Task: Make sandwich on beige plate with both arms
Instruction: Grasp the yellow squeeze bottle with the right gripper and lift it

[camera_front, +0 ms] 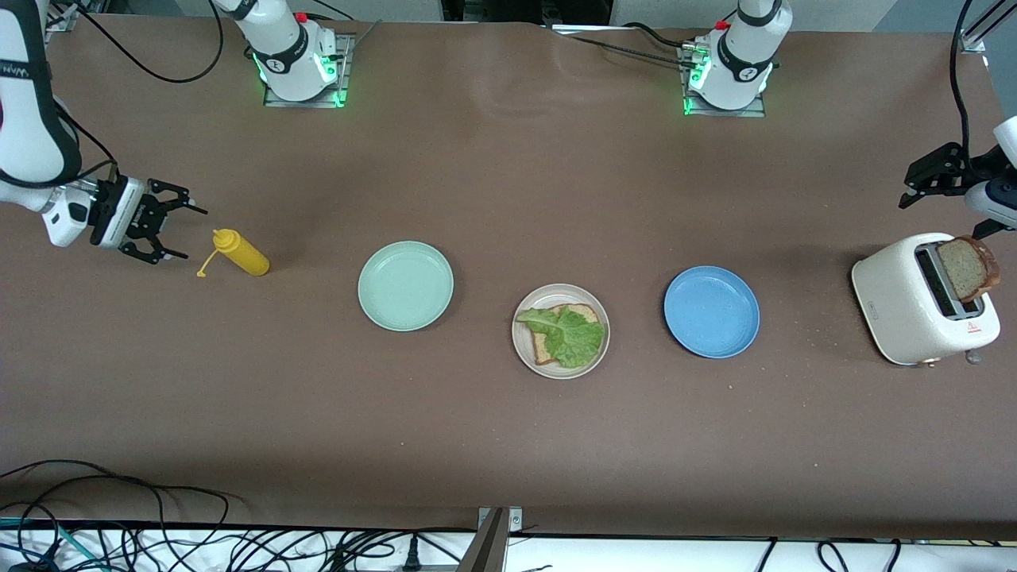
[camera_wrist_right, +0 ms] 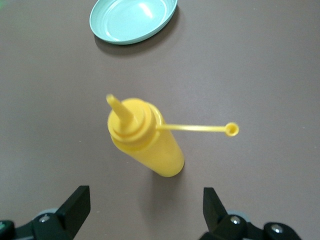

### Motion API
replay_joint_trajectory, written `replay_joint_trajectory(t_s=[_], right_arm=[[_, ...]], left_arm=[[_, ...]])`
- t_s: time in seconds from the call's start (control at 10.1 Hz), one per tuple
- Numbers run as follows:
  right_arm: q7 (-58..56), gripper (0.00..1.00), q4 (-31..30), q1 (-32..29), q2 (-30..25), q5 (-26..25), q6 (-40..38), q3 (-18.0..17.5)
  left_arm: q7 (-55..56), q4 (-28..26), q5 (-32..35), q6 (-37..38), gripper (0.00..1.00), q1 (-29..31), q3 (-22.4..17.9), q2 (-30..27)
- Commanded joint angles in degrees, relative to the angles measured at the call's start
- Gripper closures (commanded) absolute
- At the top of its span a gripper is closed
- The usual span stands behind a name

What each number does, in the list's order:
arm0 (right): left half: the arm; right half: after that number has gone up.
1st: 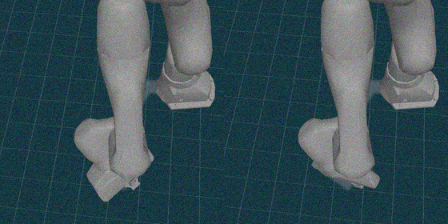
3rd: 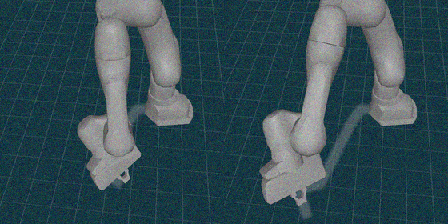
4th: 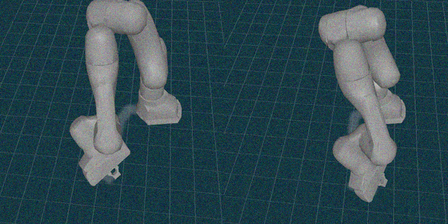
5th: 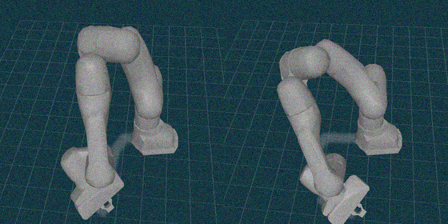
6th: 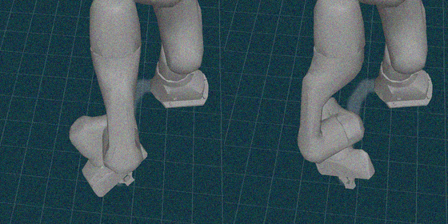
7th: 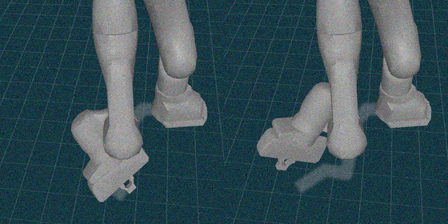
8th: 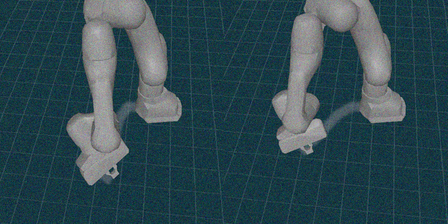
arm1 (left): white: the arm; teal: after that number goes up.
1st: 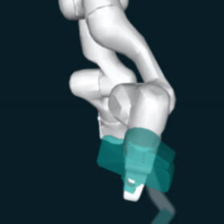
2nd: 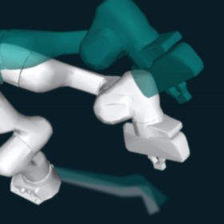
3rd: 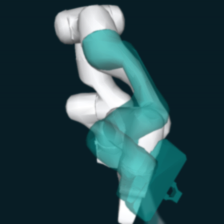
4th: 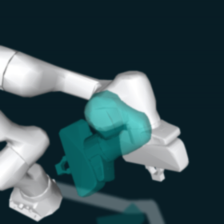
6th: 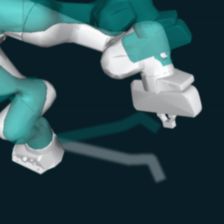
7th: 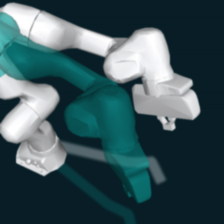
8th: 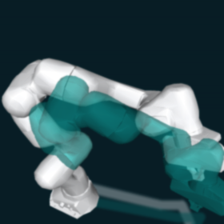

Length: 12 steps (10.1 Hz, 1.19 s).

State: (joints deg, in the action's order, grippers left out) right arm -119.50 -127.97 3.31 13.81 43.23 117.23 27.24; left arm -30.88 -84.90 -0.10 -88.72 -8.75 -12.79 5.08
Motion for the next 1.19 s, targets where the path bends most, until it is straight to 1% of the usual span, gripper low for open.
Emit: replay_joint_trajectory(t_s=[0.0, 0.2, 0.4, 0.69, 0.99, 1.09], right_arm=[[-12.12, 0.00, 0.36, -1.46, 5.59, 7.36, -0.08, -0.08], [-17.94, 0.00, 0.36, -1.46, 8.59, 12.12, -1.21, -0.08], [-21.02, 0.00, 0.71, -1.28, 9.83, 14.15, -2.18, -0.78], [-23.93, 0.00, 1.59, -1.19, 10.18, 15.13, -2.36, -2.80], [-24.72, 0.00, 1.85, -1.20, 10.88, 16.70, -3.76, -3.60], [-25.43, 0.06, 2.29, -1.11, 11.76, 17.75, -4.64, -3.77]], left_arm=[[-1.46, 1.14, -1.04, 1.27, 0.00, 0.23, -0.13, 0.37], [-1.46, 1.23, -1.13, 1.45, 0.00, 0.31, -0.13, 0.37], [-1.46, 1.23, -1.04, 1.45, 0.00, 0.23, -0.13, 0.37], [-1.46, 1.23, -1.13, 1.45, 0.00, 0.23, -0.13, 0.37], [-1.46, 1.23, -1.13, 1.45, 0.00, 0.14, -0.13, 0.46], [-1.46, 1.23, -1.04, 1.45, 0.00, 0.14, -0.13, 0.46]])
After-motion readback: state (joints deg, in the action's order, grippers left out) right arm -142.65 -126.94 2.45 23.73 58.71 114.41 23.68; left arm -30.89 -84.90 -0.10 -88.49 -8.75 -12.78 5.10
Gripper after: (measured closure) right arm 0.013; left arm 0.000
